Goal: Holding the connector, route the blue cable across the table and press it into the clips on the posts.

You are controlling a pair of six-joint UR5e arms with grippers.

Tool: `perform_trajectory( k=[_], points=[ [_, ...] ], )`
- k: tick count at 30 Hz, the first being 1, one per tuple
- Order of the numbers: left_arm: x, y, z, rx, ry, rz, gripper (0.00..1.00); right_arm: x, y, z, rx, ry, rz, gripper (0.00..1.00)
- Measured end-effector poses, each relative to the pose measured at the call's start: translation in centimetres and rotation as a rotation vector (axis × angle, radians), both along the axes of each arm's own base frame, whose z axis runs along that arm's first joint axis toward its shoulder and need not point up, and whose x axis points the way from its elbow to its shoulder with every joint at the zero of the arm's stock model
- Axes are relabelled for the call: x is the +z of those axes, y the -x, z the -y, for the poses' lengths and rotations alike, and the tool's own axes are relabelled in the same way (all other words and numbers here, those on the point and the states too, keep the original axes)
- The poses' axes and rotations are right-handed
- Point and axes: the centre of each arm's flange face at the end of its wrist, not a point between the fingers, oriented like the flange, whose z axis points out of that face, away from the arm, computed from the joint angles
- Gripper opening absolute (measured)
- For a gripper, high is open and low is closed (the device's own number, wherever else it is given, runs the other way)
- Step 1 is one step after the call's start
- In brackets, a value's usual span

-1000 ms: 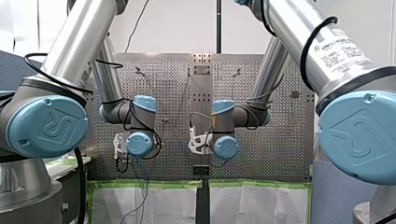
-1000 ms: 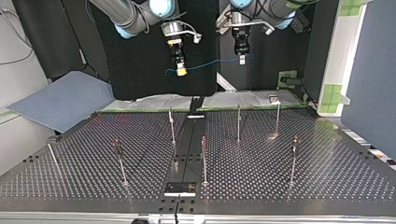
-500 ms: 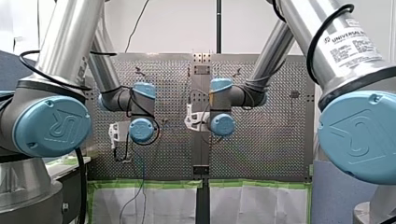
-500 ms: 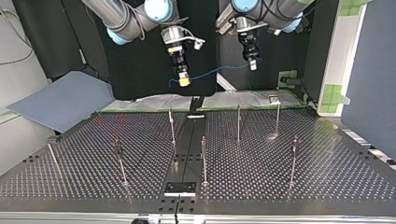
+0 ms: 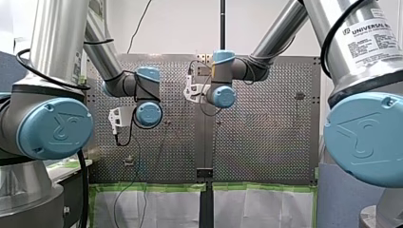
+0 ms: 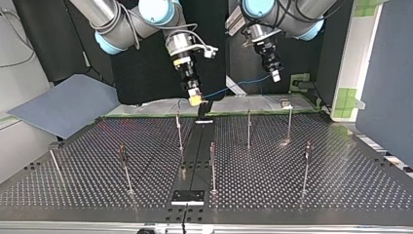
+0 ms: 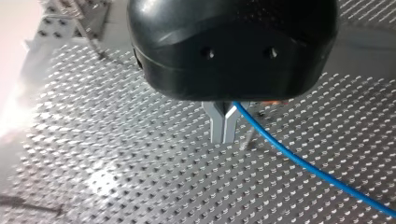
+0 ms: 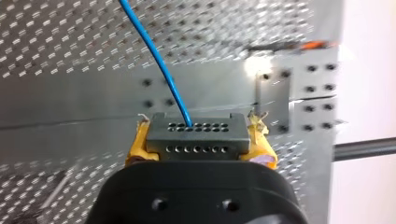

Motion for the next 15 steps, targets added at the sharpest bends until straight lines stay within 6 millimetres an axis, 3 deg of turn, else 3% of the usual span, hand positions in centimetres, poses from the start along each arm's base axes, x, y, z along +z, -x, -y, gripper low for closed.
perform_trajectory(
  k=[8, 15],
  points=[
    [3.6, -0.5, -1.0, 0.085, 0.037, 0.046, 0.00, 4.1, -0.1, -1.0, 0.038, 0.013, 0.018, 0.00],
    [6.8, -0.5, -1.9, 0.150, 0.077, 0.089, 0.00, 3.9, -1.0, -1.3, 0.061, -0.018, -0.012, 0.00]
  ],
)
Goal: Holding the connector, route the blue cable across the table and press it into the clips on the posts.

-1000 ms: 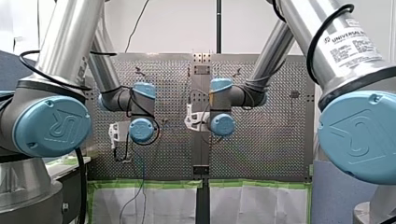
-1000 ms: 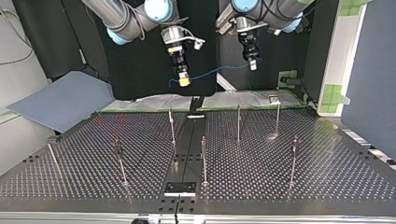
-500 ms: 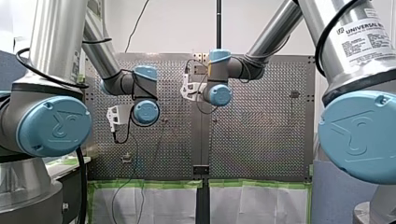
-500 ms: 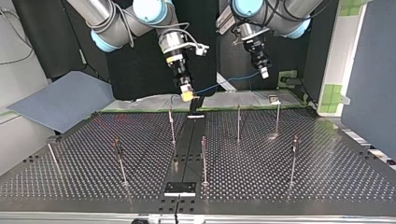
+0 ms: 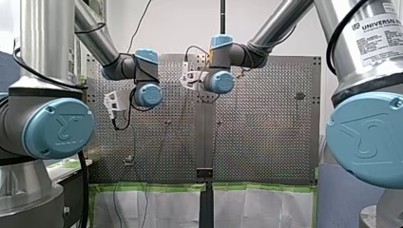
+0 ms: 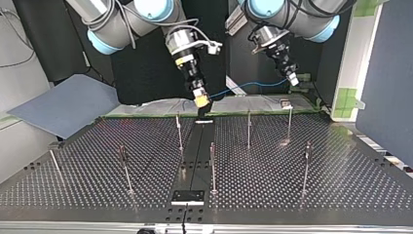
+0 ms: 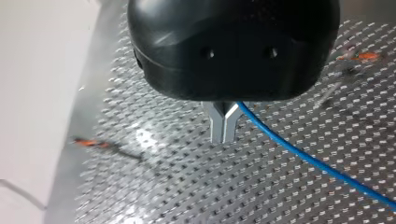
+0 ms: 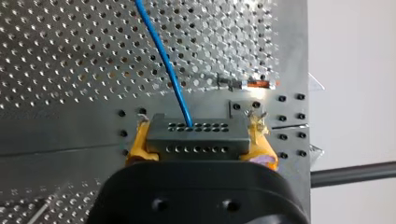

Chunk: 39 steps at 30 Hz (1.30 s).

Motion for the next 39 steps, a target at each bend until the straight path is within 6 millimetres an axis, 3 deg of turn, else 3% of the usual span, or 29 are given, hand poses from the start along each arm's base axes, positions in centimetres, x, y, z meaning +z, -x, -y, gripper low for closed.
perform_trajectory(
  k=[10, 19, 31, 39],
  points=[
    [5.1, 0.1, -1.0, 0.005, 0.028, 0.053, 0.00, 2.4, -1.5, 0.0, 0.016, -0.013, -0.013, 0.00],
    [7.8, 0.7, -2.3, -0.031, 0.002, 0.048, 0.00, 4.6, -3.0, -0.1, 0.041, -0.030, -0.013, 0.00],
    [6.2, -2.7, -4.3, -0.037, -0.001, 0.031, 0.00, 4.8, -5.4, 0.2, 0.062, -0.074, -0.055, 0.00],
    [6.6, -4.7, -5.9, -0.037, 0.002, 0.080, 0.00, 4.4, -7.2, 0.4, 0.079, -0.114, -0.087, 0.00]
  ],
)
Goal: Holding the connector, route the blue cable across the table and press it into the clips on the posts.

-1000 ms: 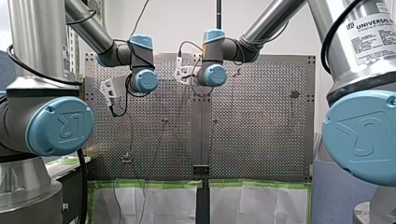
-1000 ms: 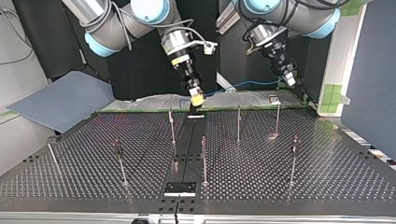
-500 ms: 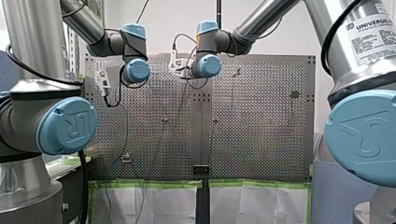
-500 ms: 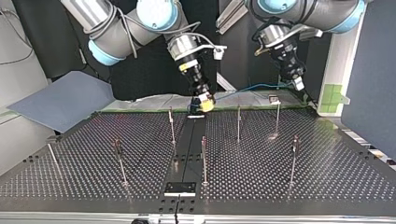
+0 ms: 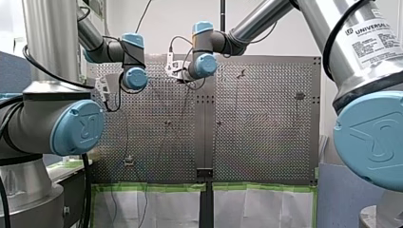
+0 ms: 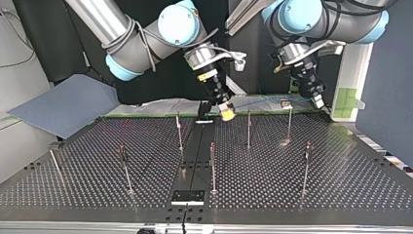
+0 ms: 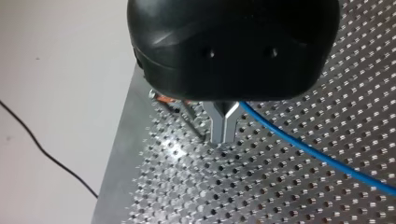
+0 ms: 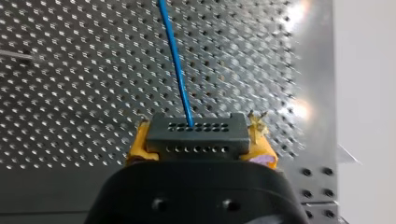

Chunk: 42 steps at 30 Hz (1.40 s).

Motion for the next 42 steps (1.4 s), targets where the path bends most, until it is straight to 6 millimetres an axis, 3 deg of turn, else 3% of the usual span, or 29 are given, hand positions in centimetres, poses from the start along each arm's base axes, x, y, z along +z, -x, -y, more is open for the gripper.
perform_trajectory(
  k=[6, 18, 32, 42],
  points=[
    [0.9, -1.5, -1.4, 0.001, -0.004, 0.025, 0.00, -0.2, -1.2, 0.0, 0.011, -0.023, -0.021, 0.00],
    [1.3, -4.1, -4.5, -0.007, -0.024, 0.004, 0.00, 3.6, -2.1, 0.8, 0.010, -0.030, 0.016, 0.00],
    [3.6, -5.6, -3.8, -0.116, -0.027, 0.030, 0.00, 7.3, -4.1, 2.0, 0.017, -0.010, 0.094, 0.00],
    [4.1, -6.2, -3.1, -0.204, 0.002, 0.062, 0.00, 6.5, -5.5, 2.6, 0.019, -0.024, 0.091, 0.00]
  ],
)
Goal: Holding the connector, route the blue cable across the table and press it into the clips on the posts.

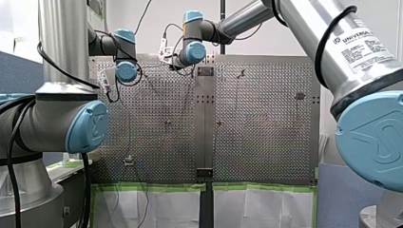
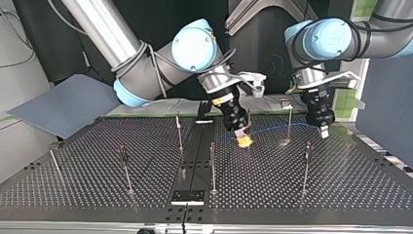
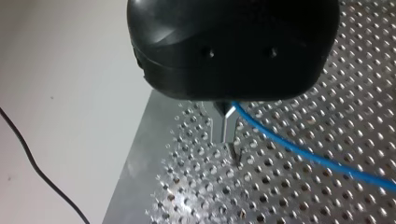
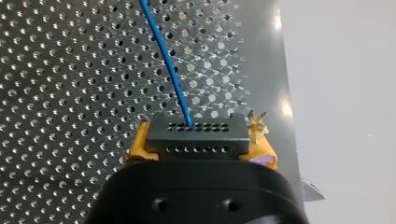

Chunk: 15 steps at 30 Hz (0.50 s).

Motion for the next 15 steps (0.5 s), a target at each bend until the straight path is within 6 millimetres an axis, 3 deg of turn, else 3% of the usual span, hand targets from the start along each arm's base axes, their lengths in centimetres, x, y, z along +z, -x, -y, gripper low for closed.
perform_trajectory(
  k=[9, 15],
  points=[
    [1.7, -1.3, 0.0, -0.071, 0.009, 0.037, 0.00, -1.7, -1.7, 0.5, 0.008, -0.006, -0.008, 0.00],
    [1.1, -2.0, -0.9, -0.044, -0.004, 0.003, 0.00, -2.2, -3.0, 1.2, 0.009, -0.003, -0.004, 0.00]
  ],
)
